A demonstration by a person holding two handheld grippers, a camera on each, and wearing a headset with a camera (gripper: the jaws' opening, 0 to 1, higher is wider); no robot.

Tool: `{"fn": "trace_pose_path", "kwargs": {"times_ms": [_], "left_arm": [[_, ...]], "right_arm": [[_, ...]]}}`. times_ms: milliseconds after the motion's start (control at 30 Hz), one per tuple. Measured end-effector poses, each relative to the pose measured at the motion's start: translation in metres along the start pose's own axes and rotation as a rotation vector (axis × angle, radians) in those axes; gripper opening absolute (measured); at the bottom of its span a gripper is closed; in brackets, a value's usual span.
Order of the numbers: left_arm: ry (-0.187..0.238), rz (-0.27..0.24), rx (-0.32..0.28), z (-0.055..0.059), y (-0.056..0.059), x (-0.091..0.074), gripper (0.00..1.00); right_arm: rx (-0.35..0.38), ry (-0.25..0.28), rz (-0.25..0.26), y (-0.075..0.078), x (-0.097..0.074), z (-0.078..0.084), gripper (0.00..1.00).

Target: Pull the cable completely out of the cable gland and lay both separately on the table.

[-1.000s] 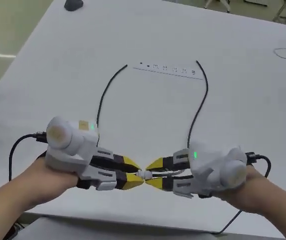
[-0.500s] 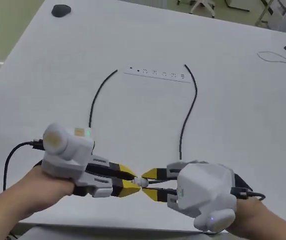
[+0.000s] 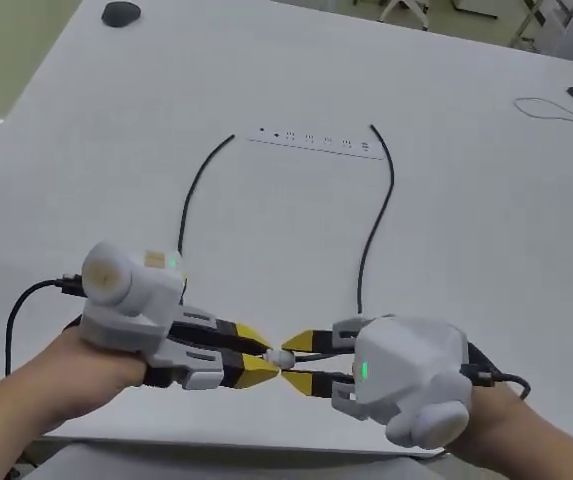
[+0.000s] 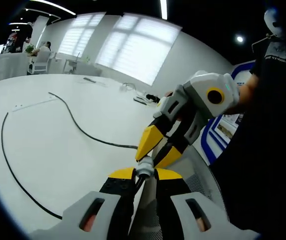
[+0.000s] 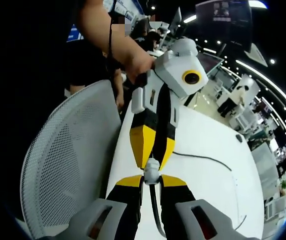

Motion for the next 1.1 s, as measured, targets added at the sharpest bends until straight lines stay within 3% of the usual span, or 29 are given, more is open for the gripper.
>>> {"fn": "trace_pose_path", "kwargs": {"times_ms": [133, 267, 367, 400, 467, 533, 633, 767, 1100], "left_arm": [[0.004, -0.004, 0.017, 0.001, 0.000, 0.001, 0.15], [0.003, -0.008, 0.047, 0.001, 0.000, 0.001, 0.15], [0.009, -0.014, 0.082, 0.001, 0.000, 0.000, 0.15], [0.015, -0.017, 0.103, 0.000, 0.000, 0.000, 0.15], [0.021, -0.013, 0.112, -0.001, 0.001, 0.000, 0.15], [0.025, -0.012, 0.124, -0.001, 0.001, 0.000, 0.15], [0.018, -0.011, 0.149, -0.002, 0.001, 0.002, 0.15], [0.012, -0.009, 0.161, -0.001, 0.002, 0.003, 0.15], [0.013, -0.013, 0.167, -0.002, 0.004, 0.002, 0.15]], "right_arm": [[0.077, 0.015, -0.017, 0.003, -0.001, 0.003, 0.10], [0.290, 0.065, -0.043, 0.012, -0.009, 0.009, 0.20], [0.497, 0.095, -0.135, 0.018, -0.014, 0.015, 0.20], [0.603, 0.099, -0.181, 0.020, -0.015, 0.019, 0.19], [0.697, 0.095, -0.220, 0.026, -0.014, 0.026, 0.20], [0.681, 0.090, -0.256, 0.030, -0.012, 0.032, 0.20], [0.822, 0.118, -0.360, 0.030, -0.008, 0.036, 0.23], [0.949, 0.163, -0.469, 0.032, -0.002, 0.039, 0.23], [0.980, 0.227, -0.534, 0.033, 0.006, 0.043, 0.15]]}}
Point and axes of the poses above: the centre of the closed fingertips' face, and the gripper's own axes: x roughly forward along the fingers, y roughly to its right, z roughly out of its underside, the point moved 9 cm from there along -x, roughly backward along the fingers
